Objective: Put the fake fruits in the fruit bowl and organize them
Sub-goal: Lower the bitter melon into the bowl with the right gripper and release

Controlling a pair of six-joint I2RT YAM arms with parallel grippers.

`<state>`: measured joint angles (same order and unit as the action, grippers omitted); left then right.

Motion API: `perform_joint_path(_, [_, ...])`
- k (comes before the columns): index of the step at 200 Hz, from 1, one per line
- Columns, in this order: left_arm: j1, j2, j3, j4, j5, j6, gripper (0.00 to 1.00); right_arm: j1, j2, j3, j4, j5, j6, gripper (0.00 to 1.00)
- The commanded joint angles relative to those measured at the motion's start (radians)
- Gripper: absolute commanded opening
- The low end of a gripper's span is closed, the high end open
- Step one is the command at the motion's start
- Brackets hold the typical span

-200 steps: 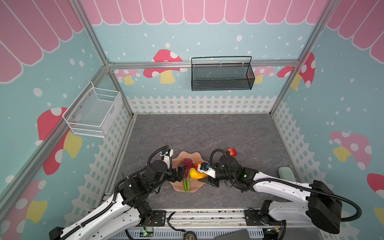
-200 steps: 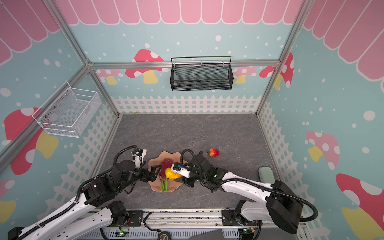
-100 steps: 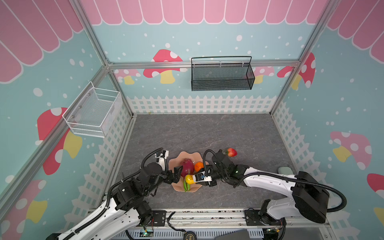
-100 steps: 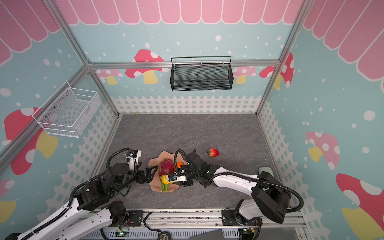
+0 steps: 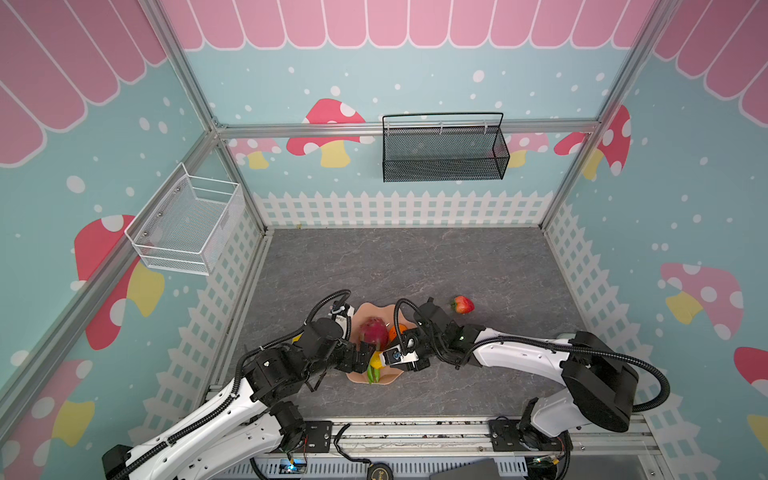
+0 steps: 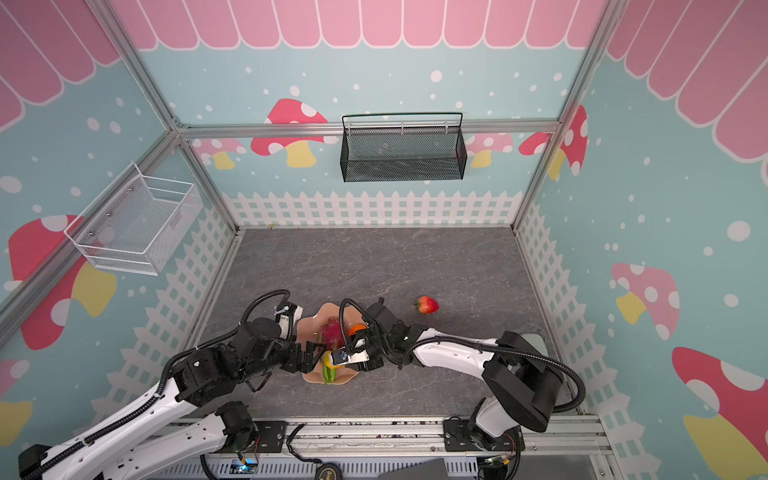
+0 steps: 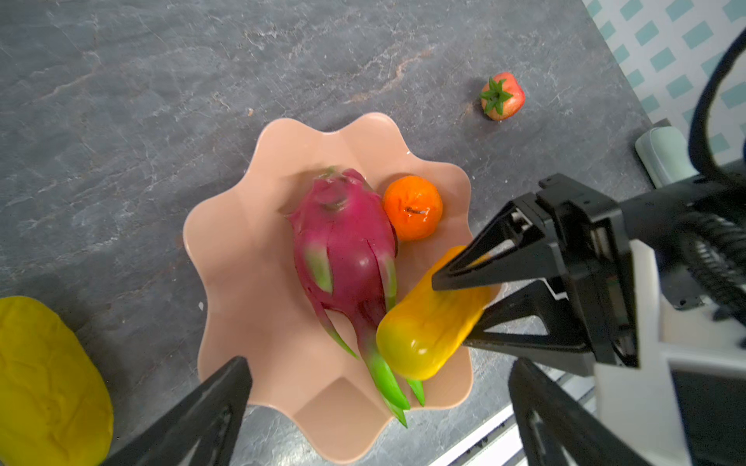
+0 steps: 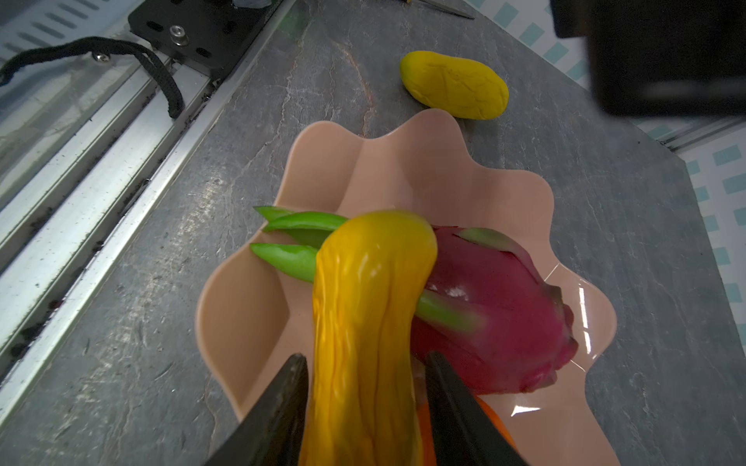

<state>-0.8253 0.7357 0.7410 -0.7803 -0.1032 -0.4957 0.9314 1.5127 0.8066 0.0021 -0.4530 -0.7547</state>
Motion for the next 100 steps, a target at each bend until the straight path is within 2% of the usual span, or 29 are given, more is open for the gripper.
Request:
perform_joint_path(1, [-0.001, 0.004, 0.043, -0.056, 0.036, -0.03, 1.0, 0.009, 0.023, 0.032, -0.045, -0.006, -0.054, 0.51])
perform_joint_path(54, [-0.002, -0.024, 0.049, -0.071, -0.025, -0.033, 1.0, 0.01, 0.001, 0.044, -0.033, 0.018, -0.03, 0.56])
perform_joint_path(69, [-0.001, -0.021, 0.062, -0.103, -0.119, -0.046, 1.0, 0.01, -0.054, 0.031, -0.003, 0.022, -0.005, 0.6])
perform_joint_path(81, [-0.001, -0.01, 0.066, -0.137, -0.262, -0.068, 1.0, 0.01, -0.108, 0.014, 0.018, 0.017, 0.008, 0.64])
perform_joint_path(89, [-0.001, -0.005, 0.058, -0.151, -0.356, -0.094, 1.0, 0.01, -0.146, -0.001, 0.037, 0.015, 0.022, 0.7])
perform_joint_path(100, [0.002, 0.002, 0.037, -0.152, -0.466, -0.122, 1.0, 0.01, -0.196, -0.023, 0.079, 0.021, 0.07, 0.91])
